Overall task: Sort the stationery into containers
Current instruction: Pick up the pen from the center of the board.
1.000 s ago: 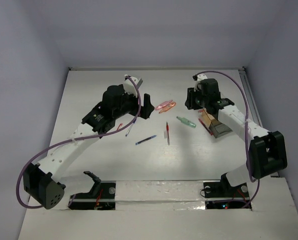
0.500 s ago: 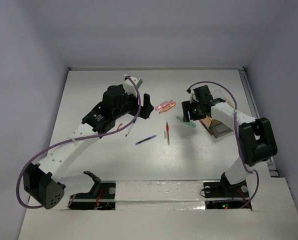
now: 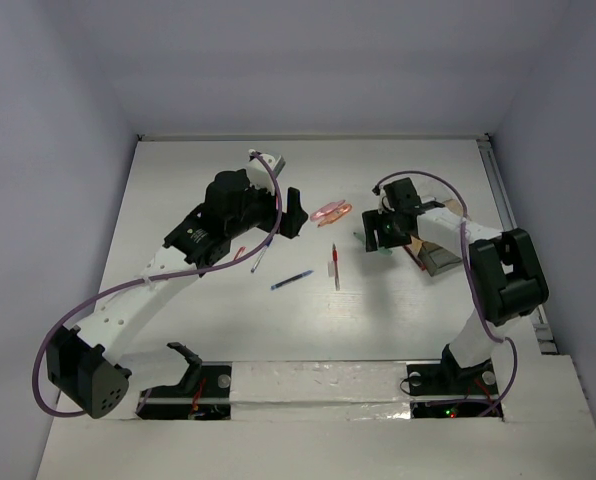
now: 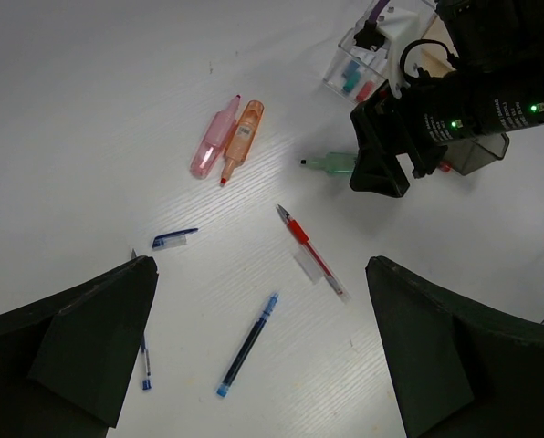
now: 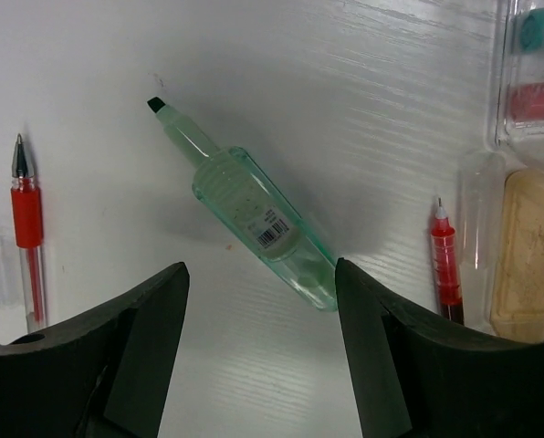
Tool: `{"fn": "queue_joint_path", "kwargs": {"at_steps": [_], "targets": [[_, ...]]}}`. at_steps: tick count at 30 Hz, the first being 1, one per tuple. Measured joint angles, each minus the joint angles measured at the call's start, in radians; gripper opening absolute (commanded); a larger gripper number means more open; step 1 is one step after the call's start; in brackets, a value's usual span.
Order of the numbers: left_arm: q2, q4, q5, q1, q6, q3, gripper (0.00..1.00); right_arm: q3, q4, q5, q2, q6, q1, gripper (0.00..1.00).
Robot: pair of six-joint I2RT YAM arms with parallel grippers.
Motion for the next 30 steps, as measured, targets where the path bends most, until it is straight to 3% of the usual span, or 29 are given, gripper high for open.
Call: {"fn": "queue_joint_path", "kwargs": {"at_steps": [5,19,30], "targets": [[0.000,0.000,0.001,0.000,0.000,0.000,0.99,-0.014,0.009,0.013,0.006,0.014,0.000,0.72],[0.000,0.000,0.005,0.000,0.000,0.000,0.99,-0.048,0.026,0.020,0.003,0.082,0.045,0.56],[0.000,0.000,0.008,0.000,-0.001,0.000,0.99,-0.054,0.026,0.025,0.001,0.171,0.046,0.55]]}}
